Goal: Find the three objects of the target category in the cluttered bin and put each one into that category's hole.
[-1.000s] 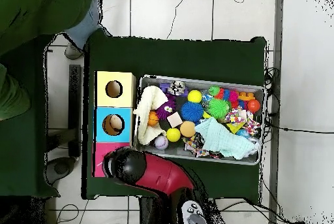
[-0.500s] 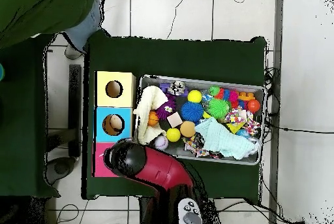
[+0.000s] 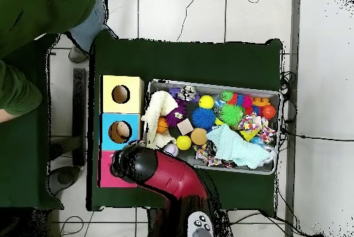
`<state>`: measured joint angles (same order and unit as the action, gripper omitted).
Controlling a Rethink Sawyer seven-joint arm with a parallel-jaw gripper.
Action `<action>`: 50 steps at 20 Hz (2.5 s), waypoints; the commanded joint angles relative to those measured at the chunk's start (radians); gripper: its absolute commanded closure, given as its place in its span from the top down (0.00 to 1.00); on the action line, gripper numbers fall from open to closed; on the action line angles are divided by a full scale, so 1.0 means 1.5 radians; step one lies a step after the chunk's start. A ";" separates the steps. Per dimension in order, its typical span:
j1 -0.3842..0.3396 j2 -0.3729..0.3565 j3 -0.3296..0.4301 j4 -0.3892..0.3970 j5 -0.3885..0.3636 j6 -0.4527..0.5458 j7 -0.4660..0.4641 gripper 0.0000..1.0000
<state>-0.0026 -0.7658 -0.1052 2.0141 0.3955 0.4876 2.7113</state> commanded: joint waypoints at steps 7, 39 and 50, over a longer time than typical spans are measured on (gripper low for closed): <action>-0.029 0.006 0.042 -0.025 0.033 -0.002 0.055 0.00; -0.197 -0.065 0.310 0.146 0.073 0.038 -0.016 0.00; -0.173 -0.103 0.196 0.152 -0.010 0.109 0.036 0.00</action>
<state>-0.2601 -0.8860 0.2414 2.2166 0.4391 0.5582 2.7113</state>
